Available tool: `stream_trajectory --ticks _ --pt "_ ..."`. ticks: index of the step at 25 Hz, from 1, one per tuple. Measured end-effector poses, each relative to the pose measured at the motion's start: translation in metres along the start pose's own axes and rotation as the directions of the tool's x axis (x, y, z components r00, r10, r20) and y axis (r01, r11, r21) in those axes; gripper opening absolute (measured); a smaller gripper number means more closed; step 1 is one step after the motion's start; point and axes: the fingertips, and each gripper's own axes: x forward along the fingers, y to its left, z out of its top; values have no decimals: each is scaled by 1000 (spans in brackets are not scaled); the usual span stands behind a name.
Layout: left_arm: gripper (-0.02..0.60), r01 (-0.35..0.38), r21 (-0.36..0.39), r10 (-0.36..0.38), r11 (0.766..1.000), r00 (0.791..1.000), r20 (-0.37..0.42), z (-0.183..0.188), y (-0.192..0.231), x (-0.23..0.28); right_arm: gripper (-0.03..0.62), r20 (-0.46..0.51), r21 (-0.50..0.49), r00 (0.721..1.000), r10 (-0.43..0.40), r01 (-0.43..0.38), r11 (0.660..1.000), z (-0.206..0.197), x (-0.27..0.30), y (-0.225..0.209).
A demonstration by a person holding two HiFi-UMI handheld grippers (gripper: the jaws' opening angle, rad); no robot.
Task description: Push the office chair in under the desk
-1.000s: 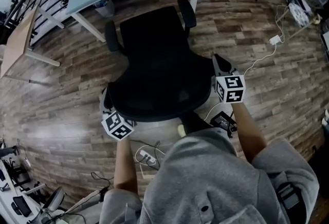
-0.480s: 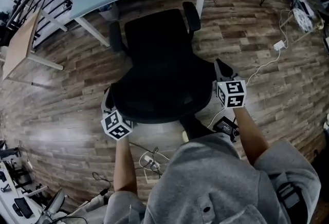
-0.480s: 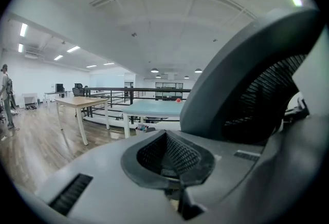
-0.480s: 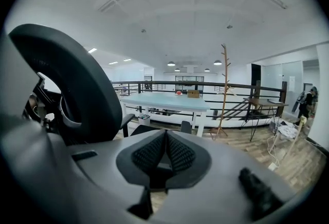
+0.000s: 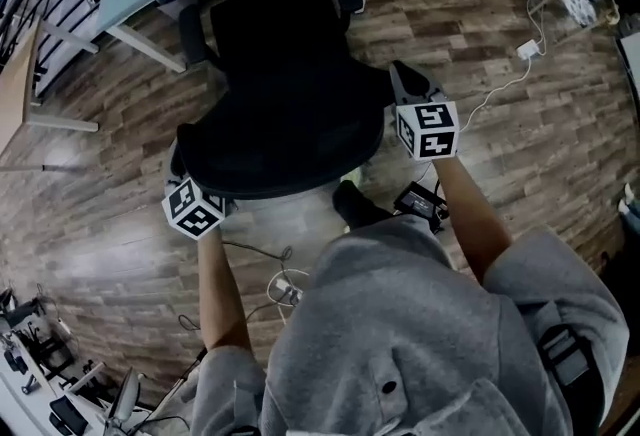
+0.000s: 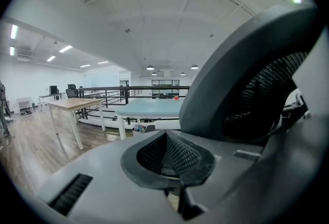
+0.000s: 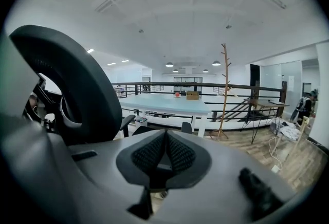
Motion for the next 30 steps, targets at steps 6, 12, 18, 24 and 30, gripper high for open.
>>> stream_trajectory --ticks 6,12,18,24,30 --pt "15 24 19 -23 1000 999 -26 11 -4 39 29 12 3 1000 1 -1 1000 14 36 -12" --pt "15 17 32 -16 999 999 -33 19 -12 70 29 12 -3 1000 15 -15 1000 25 68 -28" --pt "15 8 36 -8 999 1000 -13 34 -30 96 29 5 -18 998 62 -62 998 36 95 -48" --pt "15 -20 47 21 999 1000 -21 42 -32 121 29 12 -24 996 83 -83 996 48 120 -62" --pt "15 -15 51 16 999 1000 -24 53 -33 145 29 27 -29 996 87 -86 996 61 144 -69"
